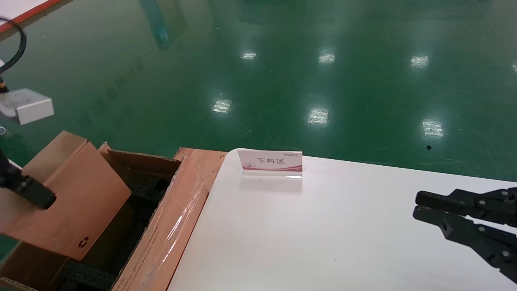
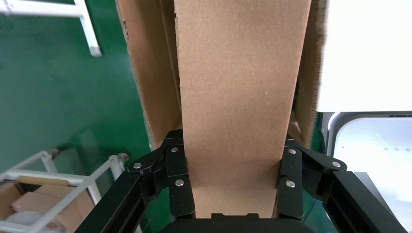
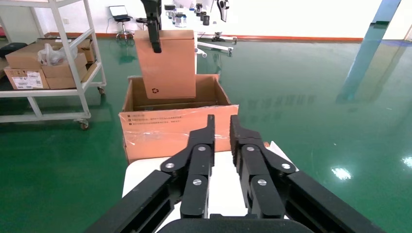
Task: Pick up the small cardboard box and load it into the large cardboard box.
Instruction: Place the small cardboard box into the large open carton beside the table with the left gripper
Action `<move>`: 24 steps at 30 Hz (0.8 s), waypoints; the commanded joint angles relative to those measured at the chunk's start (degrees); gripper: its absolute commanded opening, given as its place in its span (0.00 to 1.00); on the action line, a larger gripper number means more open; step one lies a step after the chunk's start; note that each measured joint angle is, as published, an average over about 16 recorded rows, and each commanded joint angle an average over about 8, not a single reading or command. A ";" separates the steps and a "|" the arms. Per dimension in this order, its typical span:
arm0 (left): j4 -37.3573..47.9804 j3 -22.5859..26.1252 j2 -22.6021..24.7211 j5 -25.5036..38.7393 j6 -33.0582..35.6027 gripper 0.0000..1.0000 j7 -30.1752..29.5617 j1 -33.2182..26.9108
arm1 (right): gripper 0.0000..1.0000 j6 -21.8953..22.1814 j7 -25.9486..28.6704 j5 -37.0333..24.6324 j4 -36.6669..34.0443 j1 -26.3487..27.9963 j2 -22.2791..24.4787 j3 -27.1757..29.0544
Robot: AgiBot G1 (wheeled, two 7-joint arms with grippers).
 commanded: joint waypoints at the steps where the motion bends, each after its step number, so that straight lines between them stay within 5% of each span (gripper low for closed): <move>1: -0.02 0.29 -2.02 1.06 -0.06 0.00 0.33 0.06 | 1.00 0.00 0.00 0.00 0.00 0.00 0.00 -0.01; 15: -0.15 -5.94 -19.01 13.19 0.39 0.00 5.78 1.39 | 1.00 0.02 -0.03 0.04 0.00 0.01 0.02 -0.05; 24: -0.33 -9.05 -25.12 17.02 0.73 0.00 8.53 2.67 | 1.00 0.04 -0.04 0.06 0.00 0.02 0.03 -0.08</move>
